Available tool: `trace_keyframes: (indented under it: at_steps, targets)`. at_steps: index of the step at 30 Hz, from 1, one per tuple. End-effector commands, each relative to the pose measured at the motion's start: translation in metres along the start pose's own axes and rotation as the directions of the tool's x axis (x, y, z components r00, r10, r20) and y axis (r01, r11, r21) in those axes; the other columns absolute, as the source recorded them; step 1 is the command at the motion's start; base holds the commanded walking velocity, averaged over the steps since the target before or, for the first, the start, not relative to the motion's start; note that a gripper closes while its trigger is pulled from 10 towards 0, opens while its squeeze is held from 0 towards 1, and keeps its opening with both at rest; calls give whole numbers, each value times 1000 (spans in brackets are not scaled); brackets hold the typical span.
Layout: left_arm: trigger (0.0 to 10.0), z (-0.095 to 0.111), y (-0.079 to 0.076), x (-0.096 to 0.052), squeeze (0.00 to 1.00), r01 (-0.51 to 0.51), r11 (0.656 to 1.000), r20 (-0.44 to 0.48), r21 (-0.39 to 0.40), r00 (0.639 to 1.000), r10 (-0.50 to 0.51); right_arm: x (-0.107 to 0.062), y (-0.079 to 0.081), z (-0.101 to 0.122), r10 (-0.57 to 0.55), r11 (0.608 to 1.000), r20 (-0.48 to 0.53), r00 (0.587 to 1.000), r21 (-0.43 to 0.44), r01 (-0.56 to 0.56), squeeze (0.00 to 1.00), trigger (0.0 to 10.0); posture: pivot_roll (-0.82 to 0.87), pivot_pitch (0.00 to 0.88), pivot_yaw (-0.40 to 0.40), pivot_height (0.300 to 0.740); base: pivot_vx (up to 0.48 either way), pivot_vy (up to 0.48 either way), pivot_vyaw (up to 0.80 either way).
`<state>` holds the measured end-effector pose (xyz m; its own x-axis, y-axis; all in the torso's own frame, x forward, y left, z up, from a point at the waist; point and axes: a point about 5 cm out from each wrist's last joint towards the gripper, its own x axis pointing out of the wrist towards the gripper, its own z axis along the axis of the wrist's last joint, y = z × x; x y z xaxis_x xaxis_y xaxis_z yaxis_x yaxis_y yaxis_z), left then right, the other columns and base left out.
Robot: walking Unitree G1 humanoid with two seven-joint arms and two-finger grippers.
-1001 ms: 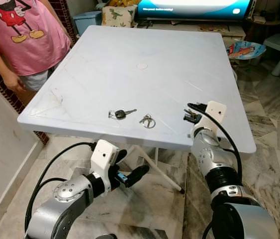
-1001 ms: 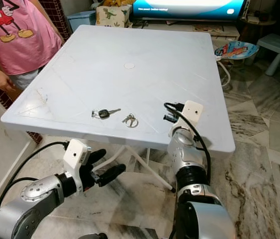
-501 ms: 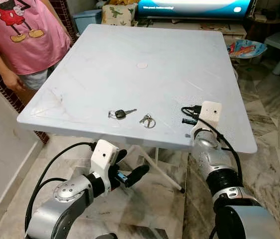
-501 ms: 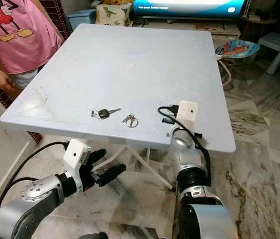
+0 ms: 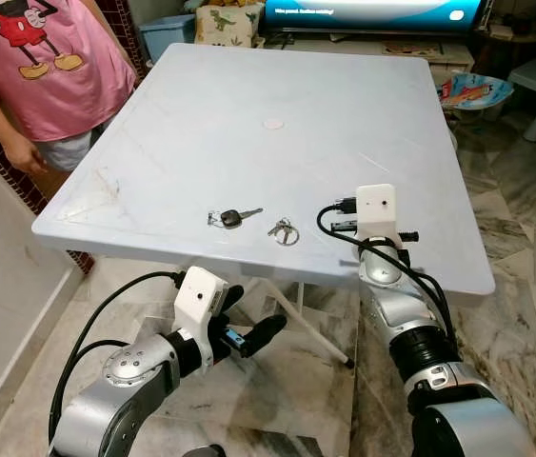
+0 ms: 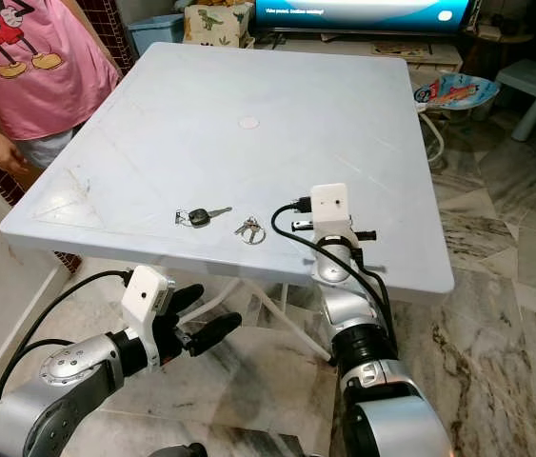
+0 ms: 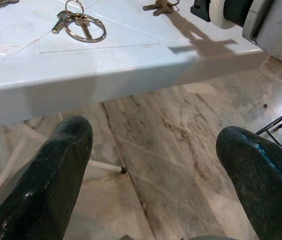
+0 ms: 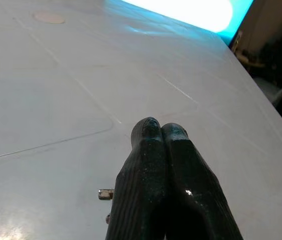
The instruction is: Hang keys on a hook
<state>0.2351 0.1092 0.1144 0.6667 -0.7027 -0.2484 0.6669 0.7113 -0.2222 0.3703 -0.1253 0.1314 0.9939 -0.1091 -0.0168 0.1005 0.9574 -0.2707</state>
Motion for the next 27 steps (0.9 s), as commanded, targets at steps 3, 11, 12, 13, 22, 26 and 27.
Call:
trace_keyframes:
  at_steps: [3,11,12,13,22,26,27]
  targets:
    - [10000,1,1,-1,0,-17,1000,0,19,1000,17,-2,3,6,14,1000,34,999,0,-14,0,1059,120,108,35,740,0,0,0]
    - [10000,1,0,-1,0,-16,1000,-2,22,1000,16,-10,-4,4,-68,986,-15,998,153,70,1000,10000,119,109,36,740,0,0,0]
    - [10000,1,0,0,0,-14,1000,-2,22,1000,14,-10,-4,2,-74,983,-27,997,165,78,1000,10000,119,109,36,740,0,0,0]
    - [10000,0,0,0,0,-12,1000,-2,22,1000,12,-10,-6,-2,-81,979,-54,995,184,89,1000,10000,119,109,36,740,0,0,0]
    - [10000,2,-1,0,0,-6,1000,5,23,1000,6,-2,-18,-7,-96,963,-130,987,238,125,1000,10000,114,112,38,740,0,0,0]
    - [10000,1,-2,0,0,-4,1000,5,23,1000,4,2,-22,-12,-99,958,-169,981,249,140,1000,10000,114,112,38,740,0,0,0]
    - [10000,1,-2,0,0,-4,1000,5,23,1000,4,3,-22,-12,-100,958,-171,980,250,141,1000,10000,114,112,38,740,0,0,0]
